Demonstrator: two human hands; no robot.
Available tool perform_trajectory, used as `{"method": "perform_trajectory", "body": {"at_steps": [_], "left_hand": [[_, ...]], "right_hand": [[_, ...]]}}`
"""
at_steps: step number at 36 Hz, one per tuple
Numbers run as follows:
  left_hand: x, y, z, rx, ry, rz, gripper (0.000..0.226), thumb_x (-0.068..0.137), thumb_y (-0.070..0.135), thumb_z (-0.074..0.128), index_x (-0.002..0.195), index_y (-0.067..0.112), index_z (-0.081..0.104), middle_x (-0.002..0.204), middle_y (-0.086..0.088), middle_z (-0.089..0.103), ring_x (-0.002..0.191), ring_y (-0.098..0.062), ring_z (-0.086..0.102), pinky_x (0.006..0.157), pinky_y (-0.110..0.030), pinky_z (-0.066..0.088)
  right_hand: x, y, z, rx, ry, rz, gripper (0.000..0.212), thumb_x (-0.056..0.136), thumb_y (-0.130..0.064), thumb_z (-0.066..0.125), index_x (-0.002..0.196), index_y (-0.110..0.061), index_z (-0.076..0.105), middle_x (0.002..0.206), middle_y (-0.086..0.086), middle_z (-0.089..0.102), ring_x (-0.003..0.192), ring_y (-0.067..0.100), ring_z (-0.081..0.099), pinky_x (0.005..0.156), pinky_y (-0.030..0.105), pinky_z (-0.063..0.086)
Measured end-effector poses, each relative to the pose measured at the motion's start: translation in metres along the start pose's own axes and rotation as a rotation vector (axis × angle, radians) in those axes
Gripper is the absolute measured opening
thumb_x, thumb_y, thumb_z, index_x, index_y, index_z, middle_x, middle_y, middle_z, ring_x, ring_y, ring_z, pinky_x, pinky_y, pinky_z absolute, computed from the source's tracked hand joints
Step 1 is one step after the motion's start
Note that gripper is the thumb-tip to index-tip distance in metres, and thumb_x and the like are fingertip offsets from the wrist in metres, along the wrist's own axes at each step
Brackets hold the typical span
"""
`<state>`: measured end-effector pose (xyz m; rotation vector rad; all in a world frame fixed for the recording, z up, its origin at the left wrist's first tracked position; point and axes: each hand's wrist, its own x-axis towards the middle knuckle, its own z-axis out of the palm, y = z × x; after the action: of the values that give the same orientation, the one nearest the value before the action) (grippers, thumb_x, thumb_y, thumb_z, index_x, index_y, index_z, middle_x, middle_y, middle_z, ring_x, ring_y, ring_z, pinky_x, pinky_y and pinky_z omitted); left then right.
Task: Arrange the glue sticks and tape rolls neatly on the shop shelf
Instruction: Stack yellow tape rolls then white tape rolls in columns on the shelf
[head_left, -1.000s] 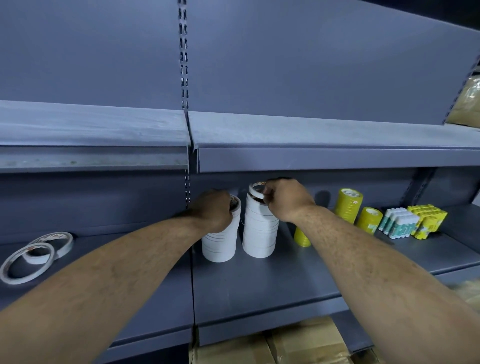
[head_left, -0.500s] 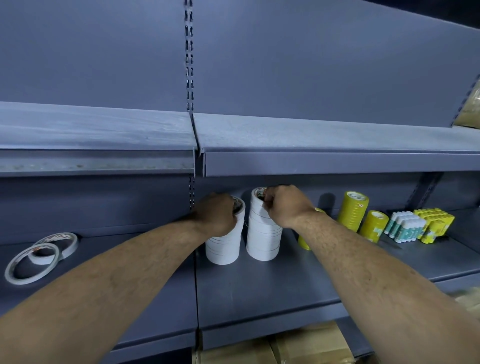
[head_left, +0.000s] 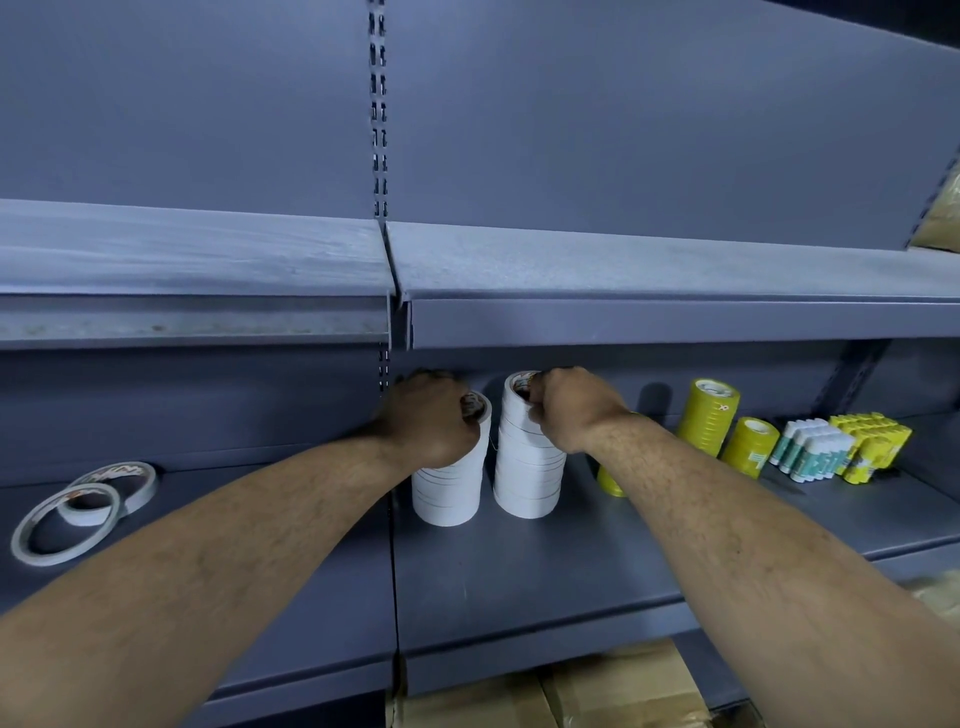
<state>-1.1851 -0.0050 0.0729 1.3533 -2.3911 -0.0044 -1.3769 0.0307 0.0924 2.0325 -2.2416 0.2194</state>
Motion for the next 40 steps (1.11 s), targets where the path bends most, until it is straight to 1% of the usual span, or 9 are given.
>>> {"method": "perform_trajectory", "body": {"at_steps": [3, 7, 11, 16, 20, 27, 33, 37, 40], "left_hand": [[-0.001, -0.001, 0.001, -0.002, -0.009, -0.006, 0.019, 0.071, 0.034, 0.047, 0.077, 0.019, 0.057, 0.092, 0.0, 0.066, 0.092, -0.024, 0.061, 0.078, -0.031, 0.049], [-0.002, -0.004, -0.001, -0.012, -0.033, -0.02, 0.014, 0.072, 0.031, 0.048, 0.08, 0.022, 0.056, 0.093, 0.003, 0.066, 0.093, -0.024, 0.062, 0.079, -0.032, 0.05], [-0.009, -0.007, -0.007, -0.057, -0.038, -0.049, 0.014, 0.077, 0.029, 0.051, 0.089, 0.025, 0.058, 0.102, 0.005, 0.066, 0.1, -0.022, 0.061, 0.08, -0.029, 0.045], [-0.036, -0.017, -0.018, -0.017, -0.077, -0.163, 0.043, 0.088, 0.032, 0.051, 0.131, 0.028, 0.055, 0.134, 0.003, 0.057, 0.12, -0.02, 0.053, 0.102, -0.033, 0.043], [-0.072, -0.038, -0.025, 0.061, -0.17, -0.304, 0.059, 0.093, 0.036, 0.052, 0.149, 0.023, 0.038, 0.156, -0.001, 0.038, 0.141, -0.022, 0.035, 0.118, -0.035, 0.028], [-0.145, -0.087, -0.041, 0.176, -0.111, -0.491, 0.07, 0.075, 0.049, 0.04, 0.14, 0.027, 0.048, 0.14, -0.002, 0.055, 0.129, -0.026, 0.051, 0.108, -0.035, 0.04], [-0.2, -0.154, -0.052, 0.183, -0.107, -0.638, 0.056, 0.074, 0.052, 0.056, 0.125, 0.028, 0.054, 0.132, 0.001, 0.06, 0.123, -0.026, 0.054, 0.105, -0.036, 0.043], [-0.232, -0.198, -0.065, 0.141, -0.076, -0.601, 0.07, 0.075, 0.058, 0.046, 0.143, 0.041, 0.043, 0.149, 0.015, 0.047, 0.136, -0.014, 0.045, 0.113, -0.036, 0.035], [-0.255, -0.234, -0.073, 0.197, -0.075, -0.58, 0.052, 0.082, 0.067, 0.045, 0.123, 0.038, 0.057, 0.124, 0.01, 0.065, 0.117, -0.018, 0.057, 0.1, -0.035, 0.042]], "right_hand": [[0.001, 0.001, 0.0, 0.002, -0.007, 0.0, 0.017, 0.094, -0.034, 0.058, 0.086, -0.021, 0.066, 0.097, 0.003, 0.07, 0.083, 0.023, 0.062, 0.068, 0.03, 0.051], [-0.006, -0.004, -0.004, -0.01, 0.05, -0.008, 0.032, 0.09, -0.048, 0.056, 0.109, -0.025, 0.068, 0.11, -0.002, 0.068, 0.101, 0.024, 0.063, 0.082, 0.033, 0.053], [-0.012, -0.017, -0.005, -0.014, 0.29, -0.138, 0.017, 0.09, -0.038, 0.054, 0.083, -0.023, 0.055, 0.099, 0.003, 0.067, 0.097, 0.027, 0.06, 0.076, 0.031, 0.041], [-0.013, -0.046, 0.007, 0.093, 0.243, -0.299, 0.041, 0.094, -0.033, 0.053, 0.132, -0.02, 0.059, 0.136, 0.001, 0.056, 0.127, 0.025, 0.047, 0.098, 0.033, 0.045], [-0.014, -0.074, 0.027, 0.133, 0.162, -0.415, 0.043, 0.097, -0.029, 0.049, 0.139, -0.019, 0.054, 0.149, -0.001, 0.045, 0.138, 0.023, 0.032, 0.107, 0.031, 0.033], [-0.023, -0.143, 0.046, 0.186, 0.048, -0.531, 0.05, 0.102, -0.032, 0.044, 0.151, -0.02, 0.041, 0.159, -0.005, 0.031, 0.147, 0.018, 0.022, 0.117, 0.031, 0.026], [-0.034, -0.207, 0.061, 0.184, 0.006, -0.584, 0.047, 0.099, -0.031, 0.047, 0.144, -0.02, 0.048, 0.153, -0.005, 0.041, 0.139, 0.019, 0.035, 0.109, 0.033, 0.038], [-0.036, -0.25, 0.063, 0.157, -0.044, -0.548, 0.045, 0.1, -0.03, 0.046, 0.143, -0.019, 0.049, 0.151, -0.003, 0.042, 0.138, 0.019, 0.038, 0.108, 0.035, 0.041], [-0.038, -0.284, 0.07, 0.141, -0.095, -0.484, 0.044, 0.1, -0.032, 0.047, 0.142, -0.021, 0.05, 0.149, -0.003, 0.044, 0.135, 0.02, 0.042, 0.105, 0.035, 0.044]]}}
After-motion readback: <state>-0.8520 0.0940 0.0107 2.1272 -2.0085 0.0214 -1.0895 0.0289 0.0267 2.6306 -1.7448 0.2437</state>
